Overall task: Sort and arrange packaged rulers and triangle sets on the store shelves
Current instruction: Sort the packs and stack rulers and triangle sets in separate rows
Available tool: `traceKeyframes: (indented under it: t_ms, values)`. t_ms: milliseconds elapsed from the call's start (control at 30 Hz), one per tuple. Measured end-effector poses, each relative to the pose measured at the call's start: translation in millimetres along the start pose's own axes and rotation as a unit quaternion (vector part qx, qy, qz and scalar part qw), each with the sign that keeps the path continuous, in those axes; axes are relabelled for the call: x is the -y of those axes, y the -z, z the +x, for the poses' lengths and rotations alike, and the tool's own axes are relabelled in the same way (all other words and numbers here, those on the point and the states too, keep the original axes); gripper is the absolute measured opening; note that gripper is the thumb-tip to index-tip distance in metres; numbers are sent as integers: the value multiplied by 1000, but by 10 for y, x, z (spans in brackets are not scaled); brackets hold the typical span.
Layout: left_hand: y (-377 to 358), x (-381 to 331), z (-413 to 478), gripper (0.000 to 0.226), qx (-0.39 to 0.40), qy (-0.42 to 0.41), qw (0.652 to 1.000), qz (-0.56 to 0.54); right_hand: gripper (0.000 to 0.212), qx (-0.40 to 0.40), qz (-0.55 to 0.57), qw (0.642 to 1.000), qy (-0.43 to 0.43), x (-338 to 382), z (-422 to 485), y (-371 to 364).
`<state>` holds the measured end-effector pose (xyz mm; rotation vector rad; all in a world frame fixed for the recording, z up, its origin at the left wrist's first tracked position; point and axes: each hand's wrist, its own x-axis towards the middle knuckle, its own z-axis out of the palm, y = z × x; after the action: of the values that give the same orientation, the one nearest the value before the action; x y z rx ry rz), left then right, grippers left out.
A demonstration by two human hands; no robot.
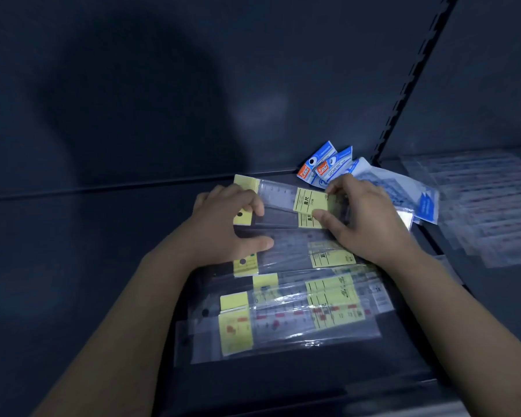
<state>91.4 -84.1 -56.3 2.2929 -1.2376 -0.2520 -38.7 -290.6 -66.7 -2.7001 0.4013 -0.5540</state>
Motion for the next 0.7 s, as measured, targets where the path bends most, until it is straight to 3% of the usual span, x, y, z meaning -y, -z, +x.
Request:
traceKeyframes:
  t_ms: [233, 467, 600, 700]
  values:
    - [113, -10, -63, 32, 102, 72, 992, -5, 16, -1, 54, 998, 23, -58, 11, -3]
    - [142, -59, -105, 34, 104, 80, 990, -60, 29, 7, 86, 995, -44, -55, -7, 41]
    - [203, -129, -86, 17, 106, 61, 984, -130, 19, 36, 137, 984, -104, -36, 53, 202]
    - [237, -239, -42, 8, 82, 16, 982, -171, 17, 11, 125, 988, -91, 13, 0, 453]
